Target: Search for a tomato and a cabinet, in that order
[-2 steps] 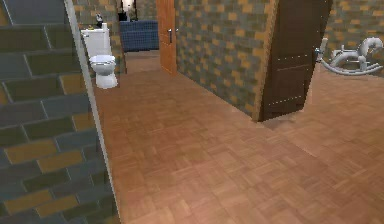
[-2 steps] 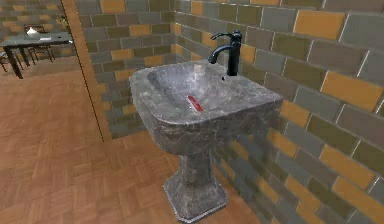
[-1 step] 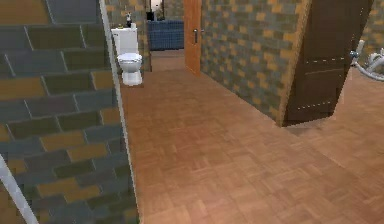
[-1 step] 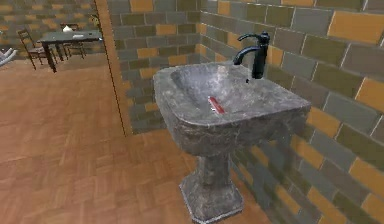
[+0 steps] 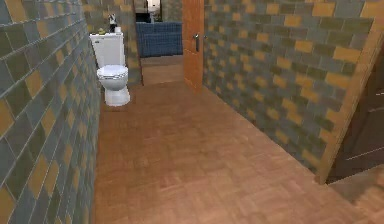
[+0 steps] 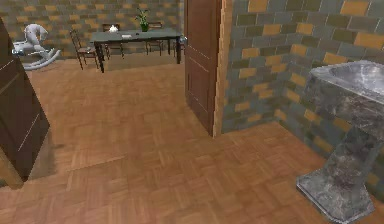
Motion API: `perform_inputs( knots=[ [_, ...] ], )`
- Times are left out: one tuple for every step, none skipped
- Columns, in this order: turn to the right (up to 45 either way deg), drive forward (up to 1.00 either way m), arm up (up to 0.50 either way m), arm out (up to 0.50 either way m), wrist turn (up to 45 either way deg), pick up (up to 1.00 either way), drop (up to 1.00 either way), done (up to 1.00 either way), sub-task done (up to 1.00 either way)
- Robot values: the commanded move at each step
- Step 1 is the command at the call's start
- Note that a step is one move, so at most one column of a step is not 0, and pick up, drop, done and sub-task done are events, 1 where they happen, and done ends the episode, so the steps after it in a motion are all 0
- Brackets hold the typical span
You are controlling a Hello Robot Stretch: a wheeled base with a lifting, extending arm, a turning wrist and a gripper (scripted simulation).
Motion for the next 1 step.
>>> perform_inputs(
  knots=[
    [-6.0, 0.0, 0.0, 0.0, 0.0, 0.0, 0.0, 0.0, 0.0]
  ],
)
